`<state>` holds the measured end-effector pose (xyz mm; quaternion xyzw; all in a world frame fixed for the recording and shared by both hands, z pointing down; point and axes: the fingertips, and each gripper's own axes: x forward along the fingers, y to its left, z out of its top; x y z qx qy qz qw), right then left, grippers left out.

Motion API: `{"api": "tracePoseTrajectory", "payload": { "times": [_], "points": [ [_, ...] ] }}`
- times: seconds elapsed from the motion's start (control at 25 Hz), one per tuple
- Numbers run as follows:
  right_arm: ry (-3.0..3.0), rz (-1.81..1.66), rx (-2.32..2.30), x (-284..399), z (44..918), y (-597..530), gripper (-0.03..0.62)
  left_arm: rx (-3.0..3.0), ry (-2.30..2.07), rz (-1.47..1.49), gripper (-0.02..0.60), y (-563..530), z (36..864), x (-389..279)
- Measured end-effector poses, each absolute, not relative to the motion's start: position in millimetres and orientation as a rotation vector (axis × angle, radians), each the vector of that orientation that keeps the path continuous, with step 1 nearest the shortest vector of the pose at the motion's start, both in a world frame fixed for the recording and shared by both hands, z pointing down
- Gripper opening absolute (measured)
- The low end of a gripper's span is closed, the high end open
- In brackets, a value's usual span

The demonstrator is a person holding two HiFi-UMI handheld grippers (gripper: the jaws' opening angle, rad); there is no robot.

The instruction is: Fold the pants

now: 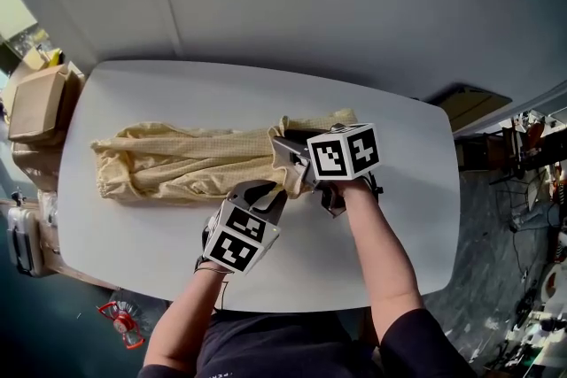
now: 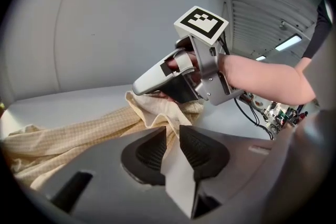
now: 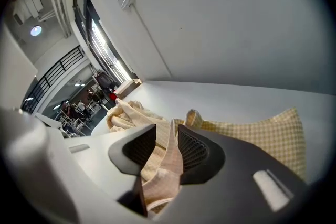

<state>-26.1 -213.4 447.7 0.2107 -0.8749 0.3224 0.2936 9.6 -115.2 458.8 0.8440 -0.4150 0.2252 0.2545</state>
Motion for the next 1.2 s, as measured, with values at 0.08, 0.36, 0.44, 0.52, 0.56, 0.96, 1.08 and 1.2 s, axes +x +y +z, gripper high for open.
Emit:
{"api": "tracePoseTrajectory", "payload": {
  "times": [0.08,0.36,0.44,0.52,0.56,0.96,1.08,1.2],
  "points": [
    [-2.355,0.847,0.552,-28.3,441.1,-212.6,0.135,2.293,-1.143,0.598,0.081,-115.7,456.2,4.5],
    [-2.459,0.793,0.606,1.8,397.1,-220.9,0.109,2.338,-1.181,0.537,0.049,-126.4,433.3,17.8],
    [-2.420,0.764,0.677,30.2,403.5,-227.8,0.091,2.354,-1.189,0.529,0.046,-129.2,428.2,27.1],
    [-2.355,0.753,0.759,63.2,419.1,-233.5,0.084,2.365,-1.189,0.533,0.046,-131.2,426.1,36.3],
    [-2.320,0.752,0.797,79.8,428.2,-234.8,0.089,2.367,-1.185,0.539,0.046,-131.6,426.2,40.5],
    [-2.280,0.872,0.786,107.7,465.7,-218.7,0.094,2.256,-1.207,0.634,0.060,-134.3,452.0,46.9],
    [-2.318,0.838,0.692,84.8,456.1,-205.0,0.087,2.186,-1.241,0.694,0.057,-130.2,465.9,29.4],
    [-2.358,0.829,0.532,51.2,448.5,-181.1,0.075,2.146,-1.297,0.668,0.048,-127.1,464.5,7.9]
  ]
}}
